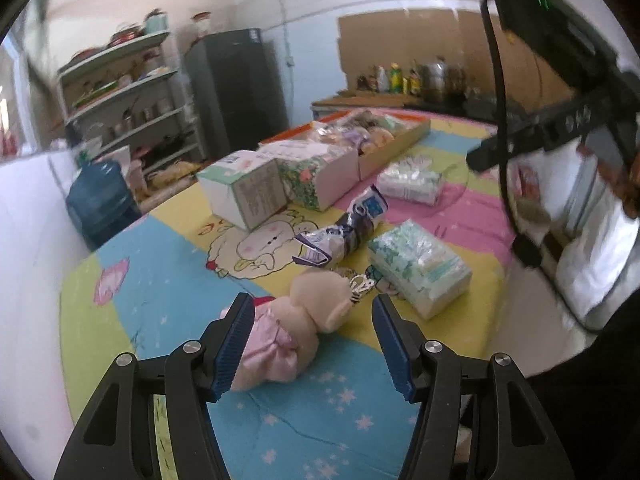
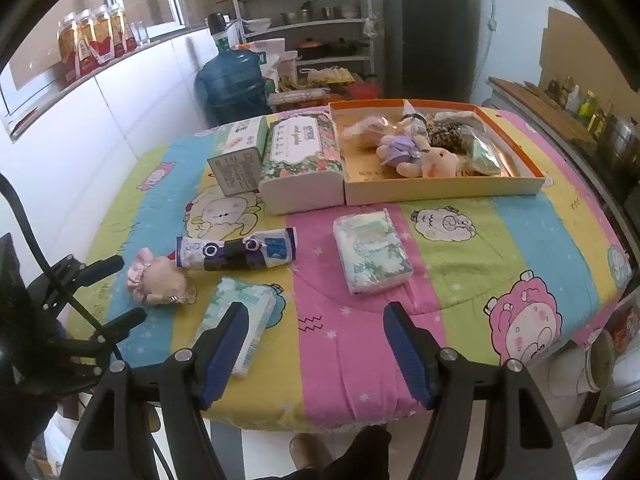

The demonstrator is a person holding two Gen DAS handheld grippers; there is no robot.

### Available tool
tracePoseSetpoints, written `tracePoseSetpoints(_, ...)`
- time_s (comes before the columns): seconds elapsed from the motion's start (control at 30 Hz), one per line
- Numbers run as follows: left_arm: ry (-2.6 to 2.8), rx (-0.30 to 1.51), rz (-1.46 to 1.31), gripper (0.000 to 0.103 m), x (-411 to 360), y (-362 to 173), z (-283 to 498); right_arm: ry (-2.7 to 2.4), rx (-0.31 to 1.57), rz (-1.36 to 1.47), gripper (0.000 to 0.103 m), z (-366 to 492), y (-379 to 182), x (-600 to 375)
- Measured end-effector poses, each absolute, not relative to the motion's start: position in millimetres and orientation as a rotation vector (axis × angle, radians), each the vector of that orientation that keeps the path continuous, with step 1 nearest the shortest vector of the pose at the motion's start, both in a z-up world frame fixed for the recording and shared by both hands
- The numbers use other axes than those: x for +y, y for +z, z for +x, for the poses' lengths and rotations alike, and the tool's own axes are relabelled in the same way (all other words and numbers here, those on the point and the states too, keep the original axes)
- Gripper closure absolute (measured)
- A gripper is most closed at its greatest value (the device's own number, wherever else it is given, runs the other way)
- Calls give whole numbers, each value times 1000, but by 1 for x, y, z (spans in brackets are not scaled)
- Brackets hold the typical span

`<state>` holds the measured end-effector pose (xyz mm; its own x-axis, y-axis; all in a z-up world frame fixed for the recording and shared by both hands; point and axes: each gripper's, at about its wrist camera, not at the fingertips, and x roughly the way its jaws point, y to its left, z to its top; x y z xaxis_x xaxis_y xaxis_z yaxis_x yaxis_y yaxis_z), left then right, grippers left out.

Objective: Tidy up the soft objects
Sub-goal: 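Grasp the pink-dressed plush doll with the left tool, then lift the doll with the left tool while the right tool grasps the green tissue pack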

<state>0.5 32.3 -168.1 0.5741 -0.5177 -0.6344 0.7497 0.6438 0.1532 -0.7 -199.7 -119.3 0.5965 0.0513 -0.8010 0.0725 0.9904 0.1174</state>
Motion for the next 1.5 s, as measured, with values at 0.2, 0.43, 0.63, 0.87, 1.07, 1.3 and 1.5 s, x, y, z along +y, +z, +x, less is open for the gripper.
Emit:
tracePoseSetpoints(0.2,-807,587,552,40,22,-179,15,-27,936,150,33,0,-120,-205)
tracePoseSetpoints(0.43,-838,623,590,40,12,-192,31,-15,960,159,33,6,-126,-205)
tracePoseSetpoints(0.63,-863,677,596,49,10,-201,43,3,977,159,33,12,-132,-200)
tracePoseSetpoints(0.87,-838,701,525,64,15,-198,45,104,1030,235,33,20,-145,-186)
tracePoseSetpoints(1.07,-780,742,315,67,38,-186,46,152,1060,277,33,29,-157,-169)
tracePoseSetpoints(1.3,-677,733,161,67,73,-171,23,102,1093,277,33,41,-174,-152)
tracePoseSetpoints(1.5,-516,727,95,67,95,-164,13,48,1101,248,33,47,-181,-137)
